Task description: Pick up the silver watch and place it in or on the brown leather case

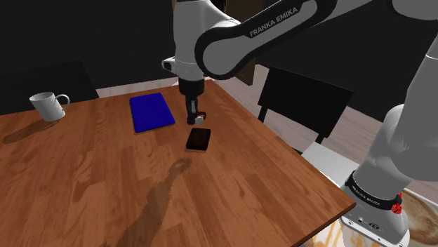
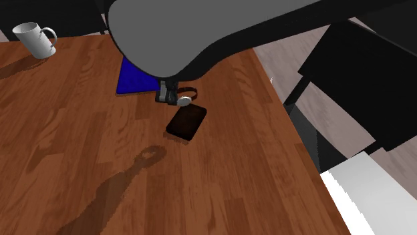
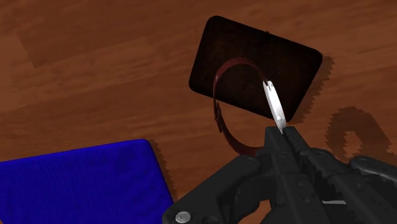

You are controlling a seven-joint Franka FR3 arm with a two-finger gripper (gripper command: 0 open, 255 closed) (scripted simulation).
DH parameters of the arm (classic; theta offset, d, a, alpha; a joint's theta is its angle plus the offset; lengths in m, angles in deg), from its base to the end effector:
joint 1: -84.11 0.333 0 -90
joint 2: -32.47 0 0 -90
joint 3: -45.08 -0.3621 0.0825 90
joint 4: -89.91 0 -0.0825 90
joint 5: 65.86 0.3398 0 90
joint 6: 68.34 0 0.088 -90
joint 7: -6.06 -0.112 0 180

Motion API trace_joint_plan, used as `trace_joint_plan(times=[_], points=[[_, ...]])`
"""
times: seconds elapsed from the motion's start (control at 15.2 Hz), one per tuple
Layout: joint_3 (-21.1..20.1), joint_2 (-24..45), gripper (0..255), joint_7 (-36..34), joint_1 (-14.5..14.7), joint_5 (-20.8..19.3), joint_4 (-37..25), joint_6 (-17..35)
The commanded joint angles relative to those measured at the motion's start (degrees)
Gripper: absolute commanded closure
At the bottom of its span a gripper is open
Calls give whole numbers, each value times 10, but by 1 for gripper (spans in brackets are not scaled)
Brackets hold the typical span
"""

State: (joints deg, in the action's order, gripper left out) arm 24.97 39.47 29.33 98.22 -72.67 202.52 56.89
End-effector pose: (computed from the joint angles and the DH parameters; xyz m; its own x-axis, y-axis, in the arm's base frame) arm 0.4700 0.3043 0.4874 0.4826 0.8729 0.0716 0.8675 -0.4877 0.0981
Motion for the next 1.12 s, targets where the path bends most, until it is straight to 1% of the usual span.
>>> trace_joint_plan(times=[0.0, 0.66, 1.06], points=[[1, 5, 255, -2, 0, -3, 9, 14], [5, 40, 255, -20, 3, -25, 43, 80], [5, 40, 255, -20, 4, -25, 43, 80]])
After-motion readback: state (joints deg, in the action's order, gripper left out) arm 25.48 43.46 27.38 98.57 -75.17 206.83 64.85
